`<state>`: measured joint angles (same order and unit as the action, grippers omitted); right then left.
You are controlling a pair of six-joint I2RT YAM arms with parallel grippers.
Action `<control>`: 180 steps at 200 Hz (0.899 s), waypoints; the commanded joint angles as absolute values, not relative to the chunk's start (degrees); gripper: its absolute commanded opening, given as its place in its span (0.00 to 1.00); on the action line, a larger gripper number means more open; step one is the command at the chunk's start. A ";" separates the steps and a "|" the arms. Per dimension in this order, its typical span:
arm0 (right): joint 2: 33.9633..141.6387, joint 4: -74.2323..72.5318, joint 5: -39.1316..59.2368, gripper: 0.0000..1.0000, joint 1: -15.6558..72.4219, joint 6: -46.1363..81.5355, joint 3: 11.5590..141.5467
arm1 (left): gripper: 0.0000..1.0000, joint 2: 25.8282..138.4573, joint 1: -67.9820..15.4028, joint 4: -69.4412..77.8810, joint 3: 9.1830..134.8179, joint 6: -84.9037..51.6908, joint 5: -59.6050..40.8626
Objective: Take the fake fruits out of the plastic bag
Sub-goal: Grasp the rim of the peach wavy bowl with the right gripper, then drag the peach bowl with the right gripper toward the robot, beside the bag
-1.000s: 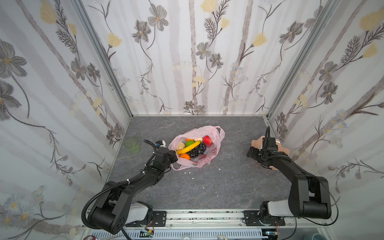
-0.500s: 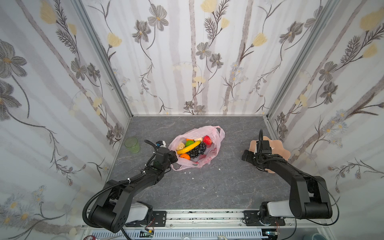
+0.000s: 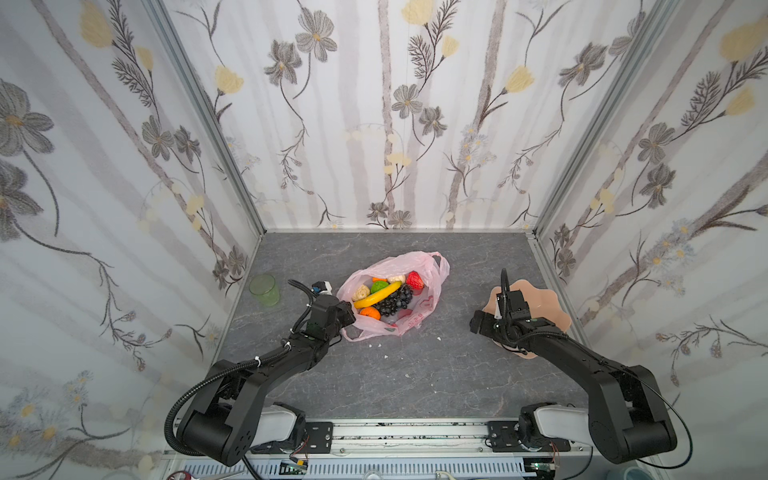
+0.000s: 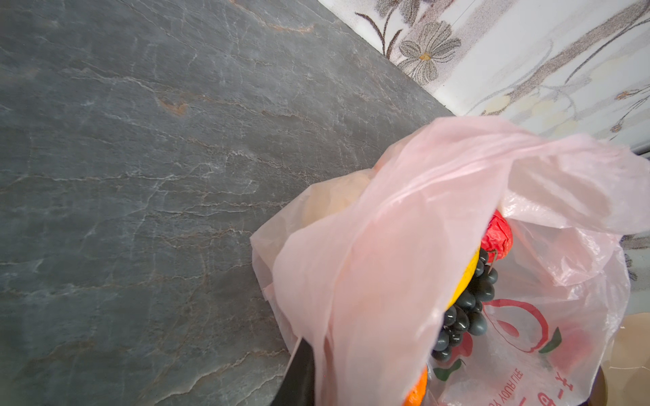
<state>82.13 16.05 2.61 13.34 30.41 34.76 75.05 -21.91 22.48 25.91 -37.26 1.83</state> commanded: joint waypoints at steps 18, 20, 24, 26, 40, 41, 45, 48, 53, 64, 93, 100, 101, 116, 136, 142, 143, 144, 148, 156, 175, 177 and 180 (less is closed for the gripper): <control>79.23 16.28 2.99 1.00 20.12 35.80 33.58 | 0.18 74.82 -21.84 24.04 26.02 -36.96 2.57; 78.98 16.20 2.94 1.00 20.52 36.04 33.40 | 0.18 74.87 -21.87 24.07 26.02 -36.95 2.55; 78.58 15.97 2.91 1.00 21.35 36.61 33.12 | 0.18 74.88 -21.86 24.08 26.06 -36.94 2.62; 78.40 15.88 2.97 1.00 21.77 36.82 32.93 | 0.18 74.88 -21.90 24.06 26.05 -36.92 2.57; 77.25 15.56 3.38 1.00 24.86 38.78 32.01 | 0.18 74.85 -21.91 24.08 25.97 -37.00 2.55; 77.25 15.56 3.36 1.00 25.04 38.94 31.96 | 0.18 74.87 -21.85 24.08 25.95 -37.00 2.55; 76.90 15.51 3.42 1.00 26.05 39.61 31.76 | 0.18 74.91 -21.90 24.02 26.00 -37.00 2.51; 76.70 15.47 3.43 1.00 26.73 40.03 31.73 | 0.18 74.93 -21.80 24.06 26.06 -37.02 2.47; 76.41 15.54 3.43 1.00 27.98 40.76 31.72 | 0.18 74.90 -21.88 24.08 26.04 -37.01 2.46; 75.82 15.73 3.36 1.00 30.72 42.40 31.81 | 0.18 74.88 -21.88 24.08 26.02 -37.01 2.53; 74.99 16.01 2.96 1.00 37.40 46.01 33.15 | 0.18 75.04 -21.87 24.08 26.02 -36.91 2.72; 75.13 16.61 2.60 1.00 38.55 46.30 33.95 | 0.18 75.01 -21.87 24.08 26.06 -36.91 2.81; 75.14 16.70 2.58 1.00 38.66 46.36 34.07 | 0.18 75.04 -21.92 24.08 26.04 -36.91 2.81; 75.19 18.94 1.01 1.00 39.85 46.03 35.86 | 0.18 75.15 -21.80 24.08 26.05 -36.93 2.90; 74.34 22.05 -2.22 1.00 39.83 44.72 38.23 | 0.18 75.15 -21.82 24.04 26.03 -36.91 3.03; 73.96 23.00 -3.75 1.00 39.61 43.90 39.12 | 0.18 75.14 -21.82 24.03 26.02 -36.90 3.03; 73.89 23.28 -4.03 1.00 39.54 43.79 39.20 | 0.18 75.14 -21.85 24.06 26.02 -36.91 3.01; 73.82 23.42 -4.34 1.00 39.50 43.69 39.29 | 0.18 75.14 -21.87 24.07 26.02 -36.87 3.00; 73.55 24.09 -5.31 1.00 39.18 43.11 39.83 | 0.19 75.19 -21.85 24.08 26.02 -36.91 3.04; 73.05 24.98 -7.35 1.00 37.97 41.88 40.76 | 0.19 75.15 -21.80 24.06 26.02 -36.83 3.02; 71.85 25.77 -9.65 1.00 32.04 38.18 41.86 | 0.18 75.15 -21.87 24.07 26.02 -36.87 2.87; 71.75 25.76 -9.77 1.00 31.17 37.80 41.97 | 0.19 75.15 -21.90 24.08 26.02 -36.95 2.83; 71.66 25.68 -9.96 1.00 29.99 37.08 42.08 | 0.19 75.19 -21.79 24.05 26.02 -36.87 2.81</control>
